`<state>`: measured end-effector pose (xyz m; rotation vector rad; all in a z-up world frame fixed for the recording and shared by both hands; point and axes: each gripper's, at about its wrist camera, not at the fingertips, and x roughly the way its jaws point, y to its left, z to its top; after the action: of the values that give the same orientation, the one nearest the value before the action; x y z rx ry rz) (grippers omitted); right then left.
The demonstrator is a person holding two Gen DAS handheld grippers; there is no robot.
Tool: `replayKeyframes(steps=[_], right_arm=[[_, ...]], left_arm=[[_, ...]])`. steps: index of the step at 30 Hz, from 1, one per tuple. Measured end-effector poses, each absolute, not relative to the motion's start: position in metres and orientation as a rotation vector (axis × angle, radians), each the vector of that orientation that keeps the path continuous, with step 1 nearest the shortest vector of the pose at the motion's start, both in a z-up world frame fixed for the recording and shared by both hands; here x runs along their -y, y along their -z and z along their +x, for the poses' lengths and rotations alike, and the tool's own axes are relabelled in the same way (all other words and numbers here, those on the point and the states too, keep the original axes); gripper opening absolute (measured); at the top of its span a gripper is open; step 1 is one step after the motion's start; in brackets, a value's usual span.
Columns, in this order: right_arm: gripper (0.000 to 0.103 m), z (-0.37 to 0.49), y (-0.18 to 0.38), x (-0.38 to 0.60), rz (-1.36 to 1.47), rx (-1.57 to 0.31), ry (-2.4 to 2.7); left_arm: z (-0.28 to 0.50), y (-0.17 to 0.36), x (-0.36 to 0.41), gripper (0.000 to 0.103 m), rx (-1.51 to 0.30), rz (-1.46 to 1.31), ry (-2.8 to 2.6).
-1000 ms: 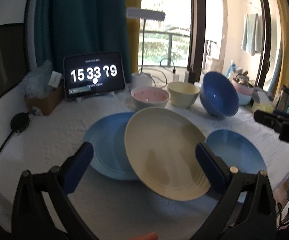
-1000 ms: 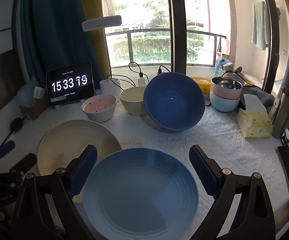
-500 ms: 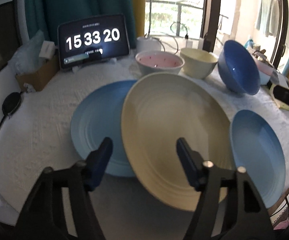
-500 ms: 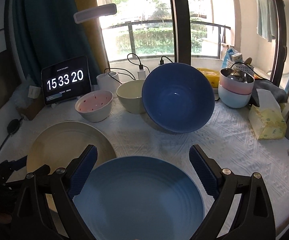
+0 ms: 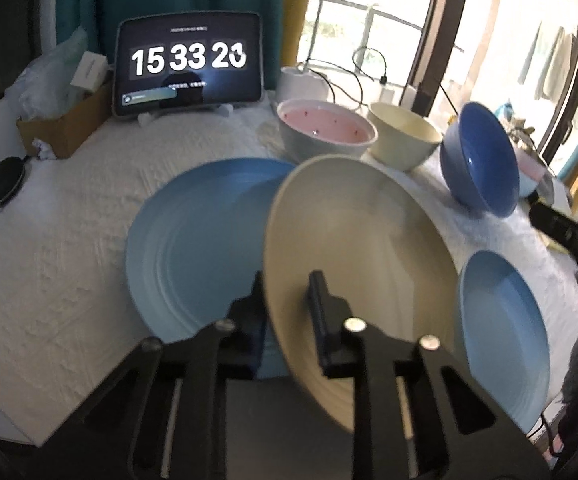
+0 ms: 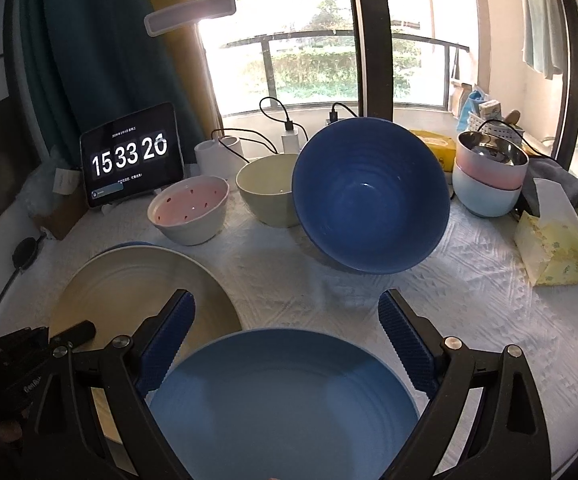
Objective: Organize plates and bowls
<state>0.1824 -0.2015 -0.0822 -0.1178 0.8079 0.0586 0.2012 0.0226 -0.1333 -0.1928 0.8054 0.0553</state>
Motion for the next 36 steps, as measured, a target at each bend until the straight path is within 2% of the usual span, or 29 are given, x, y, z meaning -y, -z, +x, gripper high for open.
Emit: replayKeyframes(steps=[2, 13, 31, 36], right_arm=[[0.096, 0.185, 0.082, 0.2, -0.121, -0.808, -0.062], [0.096, 0.195, 0.078, 0.173, -0.153, -0.801, -0.097], [0.095, 0.211, 0.124, 0.129, -0.201, -0.968, -0.14], [0.089, 0.216, 0.137, 0.123, -0.189, -1.027, -0.156]], left_arm=[[0.201, 0.131, -0.026, 0.013, -0.8, -0.204, -0.059], [0.187, 0.11, -0.053, 0.007, -0.737, -0.267, -0.057], [0.186, 0.142, -0.099, 0.011, -0.776, -0.374, -0.075], [0.188, 0.15, -0.108, 0.011, -0.796, -0.385, -0.098]])
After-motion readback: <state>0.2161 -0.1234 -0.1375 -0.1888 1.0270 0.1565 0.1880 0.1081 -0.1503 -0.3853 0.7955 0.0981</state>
